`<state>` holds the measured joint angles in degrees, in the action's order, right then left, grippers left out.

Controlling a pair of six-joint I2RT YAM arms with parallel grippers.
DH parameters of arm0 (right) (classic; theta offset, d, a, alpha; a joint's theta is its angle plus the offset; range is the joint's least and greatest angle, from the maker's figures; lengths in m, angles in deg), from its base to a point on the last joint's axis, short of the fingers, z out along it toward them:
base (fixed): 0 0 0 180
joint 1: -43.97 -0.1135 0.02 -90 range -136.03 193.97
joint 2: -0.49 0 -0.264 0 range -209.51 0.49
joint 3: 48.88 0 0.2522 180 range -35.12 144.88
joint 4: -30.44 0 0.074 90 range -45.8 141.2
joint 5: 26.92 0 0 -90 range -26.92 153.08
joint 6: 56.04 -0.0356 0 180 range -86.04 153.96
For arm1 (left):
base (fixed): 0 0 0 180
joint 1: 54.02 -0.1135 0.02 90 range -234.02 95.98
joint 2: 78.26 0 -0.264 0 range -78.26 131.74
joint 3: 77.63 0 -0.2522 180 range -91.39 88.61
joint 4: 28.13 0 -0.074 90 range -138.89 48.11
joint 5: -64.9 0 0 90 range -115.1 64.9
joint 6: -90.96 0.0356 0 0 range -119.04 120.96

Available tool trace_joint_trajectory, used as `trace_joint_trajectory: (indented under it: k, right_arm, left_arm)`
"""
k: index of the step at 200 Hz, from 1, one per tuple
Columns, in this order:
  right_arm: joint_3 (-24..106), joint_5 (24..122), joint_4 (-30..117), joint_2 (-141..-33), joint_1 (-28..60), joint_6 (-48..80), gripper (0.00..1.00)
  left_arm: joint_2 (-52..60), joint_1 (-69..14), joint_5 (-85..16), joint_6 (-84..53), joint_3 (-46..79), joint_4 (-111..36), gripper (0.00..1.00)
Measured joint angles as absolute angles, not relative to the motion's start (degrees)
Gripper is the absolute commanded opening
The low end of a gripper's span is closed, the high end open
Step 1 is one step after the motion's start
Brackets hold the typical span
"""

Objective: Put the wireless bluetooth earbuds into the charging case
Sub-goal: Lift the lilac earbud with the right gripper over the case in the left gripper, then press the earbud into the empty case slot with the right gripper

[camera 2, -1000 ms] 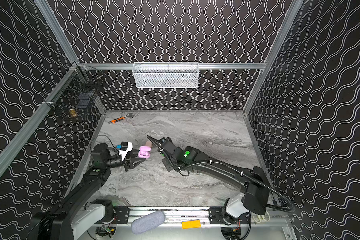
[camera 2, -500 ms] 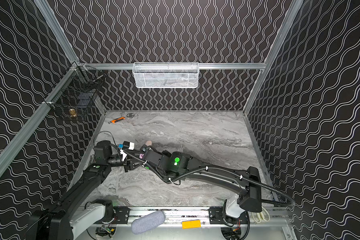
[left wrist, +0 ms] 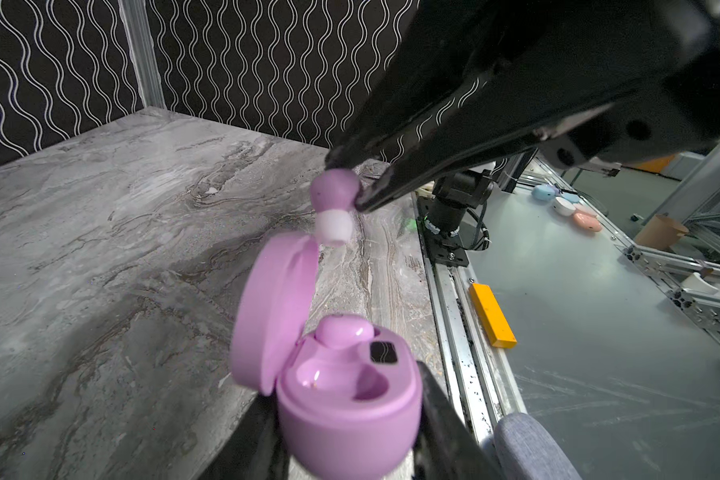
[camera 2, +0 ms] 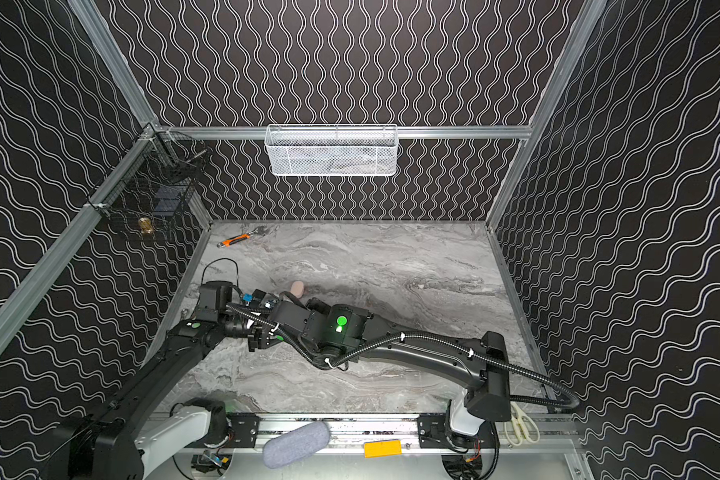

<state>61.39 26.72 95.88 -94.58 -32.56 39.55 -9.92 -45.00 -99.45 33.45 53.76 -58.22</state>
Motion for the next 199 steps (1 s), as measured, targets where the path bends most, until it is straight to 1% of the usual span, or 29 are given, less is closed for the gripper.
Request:
trace_joint_trajectory:
  k: [80, 199]
  right_arm:
    - [63.45, 27.40, 95.58, -96.39, -35.49, 42.21, 0.16]
    - [59.91, 26.22, 92.45, -96.76, -36.12, 45.14, 0.16]
  left_arm:
    - [-10.62, -44.63, -99.97, 34.33, 53.76, -59.82, 0.38]
    - [-10.84, -44.58, -103.12, 34.33, 53.41, -61.31, 0.38]
